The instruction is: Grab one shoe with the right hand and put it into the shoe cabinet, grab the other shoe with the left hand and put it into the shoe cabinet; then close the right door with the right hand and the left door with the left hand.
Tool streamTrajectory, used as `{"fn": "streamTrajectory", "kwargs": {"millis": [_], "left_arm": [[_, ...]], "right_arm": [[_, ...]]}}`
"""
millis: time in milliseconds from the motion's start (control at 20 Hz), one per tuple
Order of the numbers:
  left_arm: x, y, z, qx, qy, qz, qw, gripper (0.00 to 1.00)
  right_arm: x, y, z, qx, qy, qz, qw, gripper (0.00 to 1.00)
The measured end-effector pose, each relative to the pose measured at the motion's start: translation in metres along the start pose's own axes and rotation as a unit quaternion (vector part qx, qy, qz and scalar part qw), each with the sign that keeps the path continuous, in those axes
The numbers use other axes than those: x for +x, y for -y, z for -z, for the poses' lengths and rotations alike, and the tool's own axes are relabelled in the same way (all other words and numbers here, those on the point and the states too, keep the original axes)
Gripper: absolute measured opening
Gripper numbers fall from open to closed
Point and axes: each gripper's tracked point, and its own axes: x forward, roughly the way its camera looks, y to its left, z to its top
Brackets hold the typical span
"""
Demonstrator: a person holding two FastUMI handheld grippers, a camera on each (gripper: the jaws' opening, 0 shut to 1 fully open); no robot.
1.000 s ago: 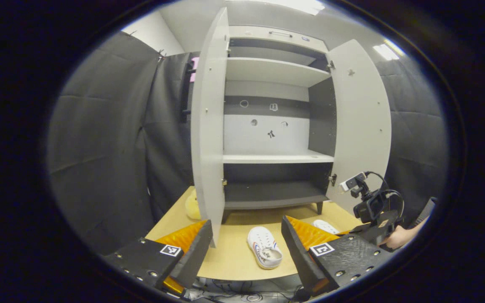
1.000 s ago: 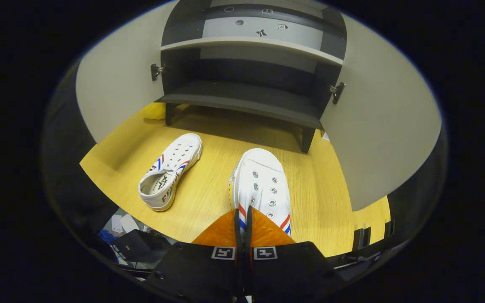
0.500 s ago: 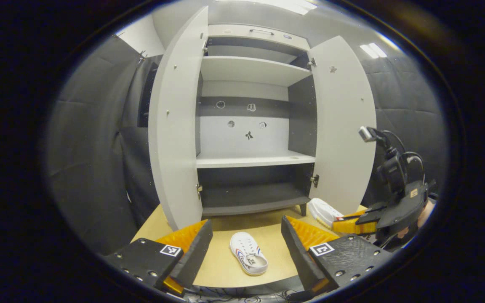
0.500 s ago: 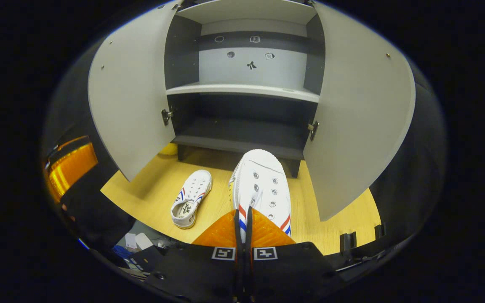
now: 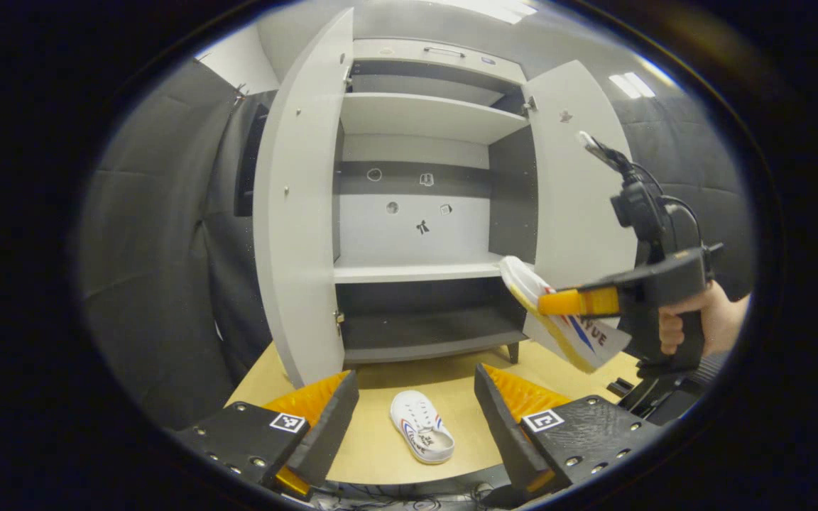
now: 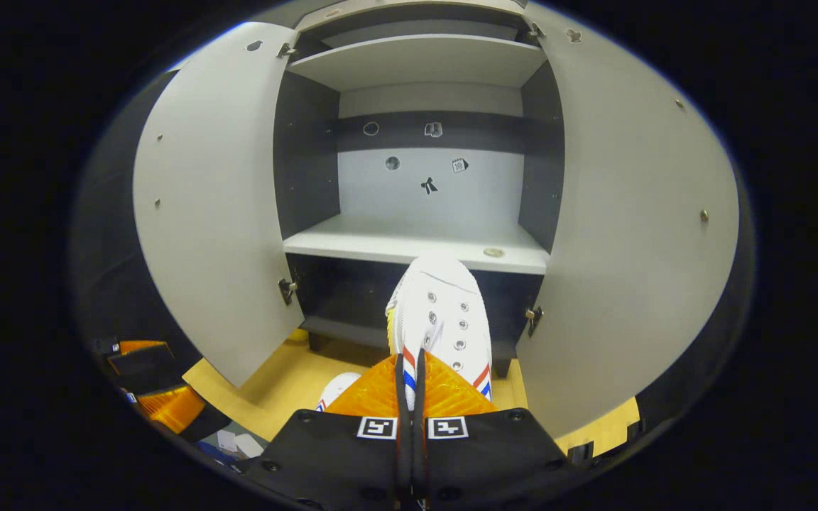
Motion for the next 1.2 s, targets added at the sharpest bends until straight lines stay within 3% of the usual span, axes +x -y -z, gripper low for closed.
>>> {"fn": "streamTrajectory", "kwargs": {"millis": [250,400,450,500,600,900,1200], "left_arm": [[0.026,0.006,-0.014,0.005,0.004,0.019,1.000,1.00],[0.044,0.008,-0.031,0.004,0.016,0.013,1.000,0.94],[0.051,0.008,-0.036,0.003,0.017,0.011,1.000,0.94],[0.056,0.008,-0.041,0.002,0.016,0.006,1.000,0.91],[0.064,0.008,-0.055,-0.002,0.022,-0.001,1.000,0.94],[0.077,-0.004,-0.066,0.002,0.022,-0.046,0.999,0.94],[0.093,-0.019,-0.077,0.001,0.013,-0.108,0.994,0.94]], "right_arm": [[0.035,0.014,-0.080,0.002,0.070,0.007,0.997,0.02],[0.061,0.029,-0.123,-0.002,0.102,0.021,0.995,0.01],[0.070,0.033,-0.136,-0.003,0.111,0.024,0.994,0.05],[0.078,0.036,-0.147,-0.001,0.117,0.024,0.993,0.01],[0.098,0.042,-0.168,0.004,0.134,0.021,0.991,0.00],[0.158,0.052,-0.200,0.002,0.151,0.018,0.988,0.02],[0.209,0.053,-0.201,0.005,0.133,0.004,0.991,0.02]]}}
